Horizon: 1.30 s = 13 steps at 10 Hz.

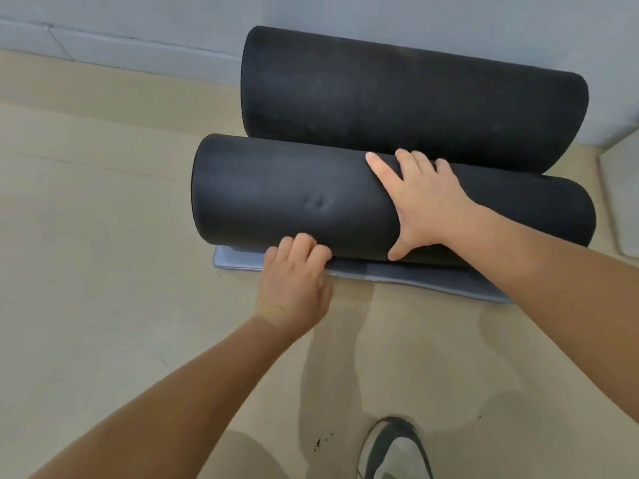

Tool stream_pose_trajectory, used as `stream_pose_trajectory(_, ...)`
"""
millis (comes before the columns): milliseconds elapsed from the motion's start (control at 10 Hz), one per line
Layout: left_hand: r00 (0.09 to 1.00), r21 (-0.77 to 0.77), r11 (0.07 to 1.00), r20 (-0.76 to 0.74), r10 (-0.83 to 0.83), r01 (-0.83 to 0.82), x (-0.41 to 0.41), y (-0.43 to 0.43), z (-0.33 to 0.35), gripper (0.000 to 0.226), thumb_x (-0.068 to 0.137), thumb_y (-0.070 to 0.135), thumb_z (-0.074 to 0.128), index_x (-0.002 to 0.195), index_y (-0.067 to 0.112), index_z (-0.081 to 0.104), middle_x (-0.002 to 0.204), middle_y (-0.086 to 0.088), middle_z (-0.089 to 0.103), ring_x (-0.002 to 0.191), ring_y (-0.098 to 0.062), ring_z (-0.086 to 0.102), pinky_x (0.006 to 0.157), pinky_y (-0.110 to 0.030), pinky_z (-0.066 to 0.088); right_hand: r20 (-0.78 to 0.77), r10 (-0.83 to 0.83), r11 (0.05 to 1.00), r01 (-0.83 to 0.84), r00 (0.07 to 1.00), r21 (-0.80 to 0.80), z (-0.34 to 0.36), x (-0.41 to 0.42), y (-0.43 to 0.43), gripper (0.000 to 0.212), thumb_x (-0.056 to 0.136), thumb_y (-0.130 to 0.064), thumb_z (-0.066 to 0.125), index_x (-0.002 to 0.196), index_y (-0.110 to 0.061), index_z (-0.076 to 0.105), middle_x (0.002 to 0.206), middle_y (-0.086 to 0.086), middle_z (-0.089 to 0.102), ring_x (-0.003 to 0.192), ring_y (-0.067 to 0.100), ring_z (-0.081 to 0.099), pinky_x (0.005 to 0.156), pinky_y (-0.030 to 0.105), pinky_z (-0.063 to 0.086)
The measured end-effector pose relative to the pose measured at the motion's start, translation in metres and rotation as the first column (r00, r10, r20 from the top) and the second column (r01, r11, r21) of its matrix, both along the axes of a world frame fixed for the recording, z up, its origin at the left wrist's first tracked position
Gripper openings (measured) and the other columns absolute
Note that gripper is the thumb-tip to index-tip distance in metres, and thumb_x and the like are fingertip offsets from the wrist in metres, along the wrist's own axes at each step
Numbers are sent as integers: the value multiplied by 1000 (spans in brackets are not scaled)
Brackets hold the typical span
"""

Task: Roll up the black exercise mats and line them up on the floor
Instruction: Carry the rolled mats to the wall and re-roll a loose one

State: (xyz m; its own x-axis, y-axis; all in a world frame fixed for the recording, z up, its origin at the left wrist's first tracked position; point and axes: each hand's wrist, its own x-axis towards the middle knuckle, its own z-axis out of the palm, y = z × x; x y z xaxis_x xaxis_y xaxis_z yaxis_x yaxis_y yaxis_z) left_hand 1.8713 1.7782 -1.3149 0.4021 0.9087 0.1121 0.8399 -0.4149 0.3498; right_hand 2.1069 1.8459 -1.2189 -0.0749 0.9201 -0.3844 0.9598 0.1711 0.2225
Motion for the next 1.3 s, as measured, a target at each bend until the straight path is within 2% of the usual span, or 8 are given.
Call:
stream_pose_trajectory(100, 674, -916, 325, 88, 734, -235, 6, -11, -8, 33, 99, 38, 74, 112, 9, 68, 110, -12, 72, 99, -33, 72, 86, -45, 63, -2, 22, 996, -22, 1000, 90, -1, -7, -9, 164, 48, -83, 87, 165, -30, -15, 165, 19, 25, 149, 40, 32, 118, 59, 35)
stream_pose_trajectory(200, 205, -994, 66, 84, 975, 91, 20, 0, -22, 30, 104, 18, 68, 130, 3, 62, 121, -18, 67, 112, -32, 70, 96, -47, 62, 9, 48, 977, -49, 999, 208, -13, -15, -34, 152, 55, -72, 92, 167, -27, 0, 162, 22, 30, 148, 42, 34, 117, 61, 35)
stream_pose_trajectory(400, 113, -950, 150, 186, 976, 273, 56, 16, -14, 41, 99, -2, 56, 139, 6, 62, 123, -6, 73, 118, -23, 68, 101, -44, 57, 45, -4, 944, -11, 999, 330, -33, -11, -60, 139, 60, -52, 99, 167, -22, 15, 158, 31, 35, 145, 49, 37, 112, 68, 32)
stream_pose_trajectory(600, 298, -968, 136, 196, 934, 211, 55, 46, -3, 44, 102, 31, 70, 143, 19, 58, 151, -6, 54, 137, -24, 53, 105, -49, 53, 55, -61, 950, 41, 997, 310, -38, 5, -25, 145, 56, -55, 101, 167, -27, 13, 164, 29, 30, 150, 49, 33, 117, 70, 28)
stream_pose_trajectory(700, 316, -975, 144, 192, 929, 170, 54, 40, 4, 65, 95, 48, 77, 150, 24, 51, 149, -5, 54, 135, -27, 57, 108, -52, 55, 72, -79, 959, 56, 994, 279, -32, 2, -24, 147, 60, -64, 96, 167, -32, 0, 169, 26, 21, 155, 47, 24, 121, 68, 24)
stream_pose_trajectory(800, 177, -961, 236, 260, 949, 146, 47, 41, 20, 77, 83, 62, 84, 146, 30, 54, 141, -2, 60, 122, -26, 66, 100, -50, 61, 46, -92, 961, 77, 995, 266, -27, -3, -22, 146, 66, -74, 86, 165, -35, -13, 173, 24, 7, 161, 45, 8, 125, 68, 14)
stream_pose_trajectory(1000, 28, -939, 196, 212, 977, 282, 43, 60, 50, 54, 81, 75, 77, 102, 29, 57, 118, -9, 68, 118, -37, 70, 109, -59, 53, 17, -88, 962, 80, 996, 261, -22, 1, -26, 144, 70, -65, 88, 165, -37, -15, 173, 26, 2, 161, 46, 5, 123, 70, 17)
stream_pose_trajectory(1300, -19, -934, 171, 174, 985, 315, 42, 98, 45, 65, 72, 60, 94, 112, 19, 62, 124, -16, 69, 111, -45, 72, 99, -64, 59, 58, -114, 922, 84, 992, 378, -31, 2, -11, 141, 63, -63, 94, 165, -38, 0, 165, 27, 27, 152, 45, 28, 114, 69, 29)
